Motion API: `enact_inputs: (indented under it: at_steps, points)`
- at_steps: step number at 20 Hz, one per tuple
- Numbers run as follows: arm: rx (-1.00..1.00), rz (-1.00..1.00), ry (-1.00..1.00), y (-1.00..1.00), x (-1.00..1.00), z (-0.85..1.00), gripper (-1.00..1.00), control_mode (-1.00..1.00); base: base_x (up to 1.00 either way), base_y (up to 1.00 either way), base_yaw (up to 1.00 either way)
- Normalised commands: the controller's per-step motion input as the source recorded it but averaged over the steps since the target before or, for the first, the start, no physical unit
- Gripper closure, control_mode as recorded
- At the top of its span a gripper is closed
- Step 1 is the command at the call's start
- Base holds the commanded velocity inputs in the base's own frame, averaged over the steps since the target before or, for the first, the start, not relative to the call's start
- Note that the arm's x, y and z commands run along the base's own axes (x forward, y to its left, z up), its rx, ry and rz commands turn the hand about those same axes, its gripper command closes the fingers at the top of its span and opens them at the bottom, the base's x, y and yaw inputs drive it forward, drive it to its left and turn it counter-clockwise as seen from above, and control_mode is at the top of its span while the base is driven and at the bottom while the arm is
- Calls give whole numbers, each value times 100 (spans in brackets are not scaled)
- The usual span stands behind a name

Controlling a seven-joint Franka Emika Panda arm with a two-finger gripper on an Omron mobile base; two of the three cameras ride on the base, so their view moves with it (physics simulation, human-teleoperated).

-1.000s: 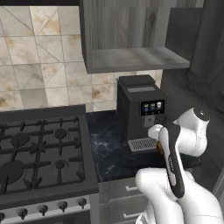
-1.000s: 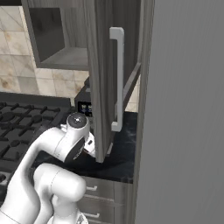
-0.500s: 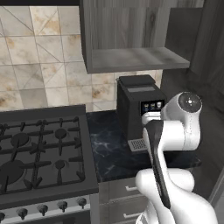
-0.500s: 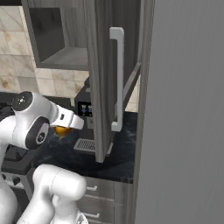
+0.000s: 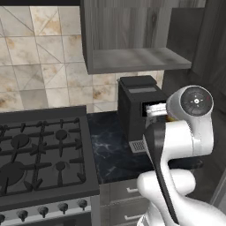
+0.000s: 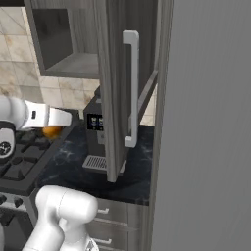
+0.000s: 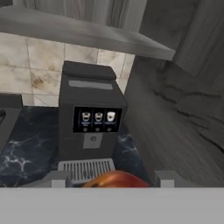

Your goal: Pick the mango from the counter and place it in the cabinet. Then close the cabinet.

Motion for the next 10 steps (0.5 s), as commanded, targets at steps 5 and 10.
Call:
enact_inputs:
  at_steps: [5,10]
  points:
    - [0,0,0,0,-64,100,100,-100,0,0,0]
    - [0,0,-4,0,-16,100,100,-100,0,0,0]
